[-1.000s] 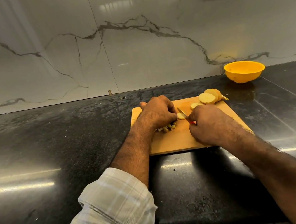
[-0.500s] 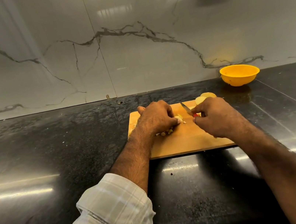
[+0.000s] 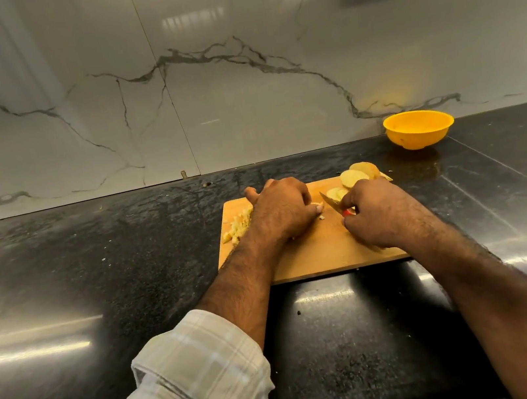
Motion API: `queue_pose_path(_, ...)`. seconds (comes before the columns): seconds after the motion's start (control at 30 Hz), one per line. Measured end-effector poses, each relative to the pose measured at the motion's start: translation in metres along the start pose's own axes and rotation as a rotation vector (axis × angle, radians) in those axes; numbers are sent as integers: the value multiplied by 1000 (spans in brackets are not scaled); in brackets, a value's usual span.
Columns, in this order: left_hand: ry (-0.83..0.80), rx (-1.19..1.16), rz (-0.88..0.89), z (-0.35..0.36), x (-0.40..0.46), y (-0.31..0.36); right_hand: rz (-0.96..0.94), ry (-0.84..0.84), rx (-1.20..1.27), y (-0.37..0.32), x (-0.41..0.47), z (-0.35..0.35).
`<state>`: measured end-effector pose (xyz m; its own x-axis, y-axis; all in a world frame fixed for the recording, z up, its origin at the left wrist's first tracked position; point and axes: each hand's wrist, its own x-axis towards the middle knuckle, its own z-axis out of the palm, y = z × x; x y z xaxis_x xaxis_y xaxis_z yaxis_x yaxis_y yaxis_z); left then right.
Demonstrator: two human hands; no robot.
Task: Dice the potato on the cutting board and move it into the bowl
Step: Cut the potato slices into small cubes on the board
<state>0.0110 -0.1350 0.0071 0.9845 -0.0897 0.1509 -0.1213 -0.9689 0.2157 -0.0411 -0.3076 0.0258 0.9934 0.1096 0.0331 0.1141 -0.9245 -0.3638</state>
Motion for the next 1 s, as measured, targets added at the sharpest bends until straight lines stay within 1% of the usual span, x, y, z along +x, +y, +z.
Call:
queue_pose_path(0.17, -42, -128, 8, -2, 0, -18, -42, -34, -42, -3, 1, 6)
queue_pose_path(0.4, -16, -194, 49, -1, -1, -14, -59, 13, -17, -6, 0, 9)
queue_pose_path(0.7, -37, -236, 75, -1, 6, -11, -19, -91, -58, -19, 1, 16)
queue_pose_path(0.87, -64, -211, 89, -3, 6, -15, -16, -46, -62, -28, 9, 17)
queue_pose_path(1.0, -28, -285, 63, 0, 4, -22, 4, -9, -22, -28, 5, 13)
